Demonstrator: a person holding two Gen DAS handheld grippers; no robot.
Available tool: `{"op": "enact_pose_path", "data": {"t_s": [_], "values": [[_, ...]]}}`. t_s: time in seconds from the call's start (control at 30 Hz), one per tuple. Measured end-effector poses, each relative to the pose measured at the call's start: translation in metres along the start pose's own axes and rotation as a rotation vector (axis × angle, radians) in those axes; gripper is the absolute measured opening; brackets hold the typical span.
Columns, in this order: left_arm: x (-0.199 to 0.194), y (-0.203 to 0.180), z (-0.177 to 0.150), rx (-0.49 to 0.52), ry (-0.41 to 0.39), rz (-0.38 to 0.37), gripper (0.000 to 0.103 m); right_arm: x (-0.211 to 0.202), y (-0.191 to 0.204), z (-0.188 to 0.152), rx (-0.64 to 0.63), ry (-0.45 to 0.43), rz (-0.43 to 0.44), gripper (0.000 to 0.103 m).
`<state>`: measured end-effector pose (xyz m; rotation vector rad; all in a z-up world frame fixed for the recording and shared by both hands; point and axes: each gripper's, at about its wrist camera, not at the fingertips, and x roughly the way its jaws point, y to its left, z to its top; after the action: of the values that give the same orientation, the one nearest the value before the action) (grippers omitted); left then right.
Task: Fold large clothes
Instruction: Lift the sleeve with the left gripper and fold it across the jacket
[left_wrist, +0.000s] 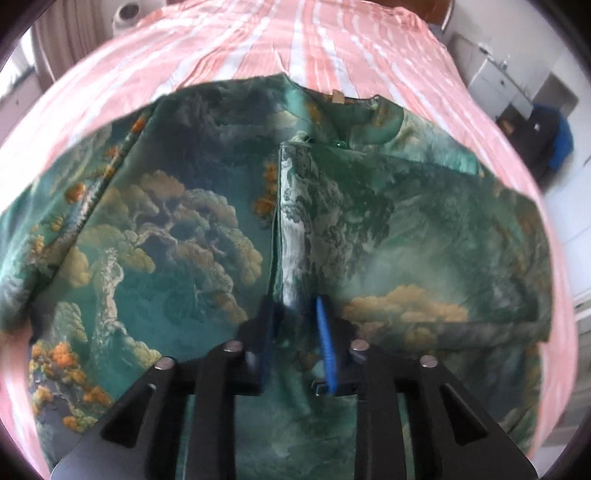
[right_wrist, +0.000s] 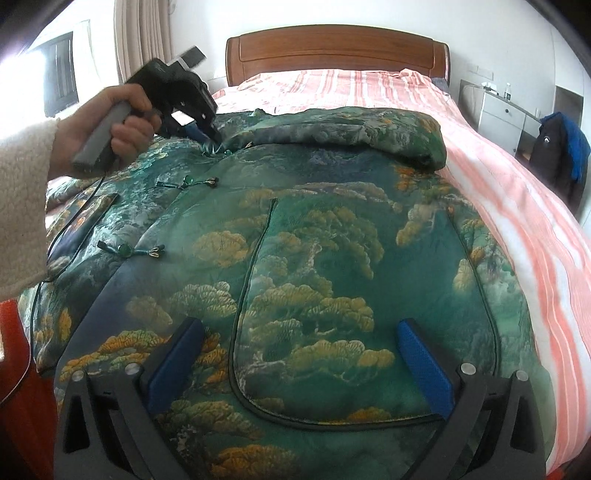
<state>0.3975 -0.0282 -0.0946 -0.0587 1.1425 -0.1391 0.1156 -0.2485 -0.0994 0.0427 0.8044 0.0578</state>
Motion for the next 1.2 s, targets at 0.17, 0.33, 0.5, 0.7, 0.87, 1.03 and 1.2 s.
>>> {"op": "enact_pose_path", "data": {"t_s": [0.17, 0.33, 0.5, 0.7, 0.87, 1.03, 1.2], "values": [[-0.029, -0.006, -0.015, 0.022, -0.058, -0.025, 0.083, 0.0, 0.0, 0.0, -0.001, 0.001, -0.001, 0.102], [-0.064, 0.007, -0.042, 0.051, -0.087, -0.035, 0.088, -0.001, 0.001, 0.0, -0.003, 0.005, 0.0, 0.102], [-0.097, 0.028, -0.074, 0.081, -0.101, -0.028, 0.089, -0.003, 0.001, 0.0, 0.0, 0.012, 0.005, 0.102], [-0.125, 0.065, -0.099, 0.067, -0.106, -0.01, 0.091, -0.007, -0.002, 0.0, 0.01, 0.028, 0.012, 0.102], [-0.144, 0.104, -0.114, 0.011, -0.127, 0.033, 0.094, -0.026, -0.004, 0.003, 0.024, -0.021, -0.019, 0.102], [-0.157, 0.147, -0.126, -0.048, -0.131, 0.081, 0.095, -0.042, 0.003, 0.008, -0.025, -0.119, -0.069, 0.102], [-0.16, 0.199, -0.141, -0.144, -0.13, 0.14, 0.096, -0.035, 0.008, 0.006, -0.042, -0.104, -0.072, 0.102]]}}
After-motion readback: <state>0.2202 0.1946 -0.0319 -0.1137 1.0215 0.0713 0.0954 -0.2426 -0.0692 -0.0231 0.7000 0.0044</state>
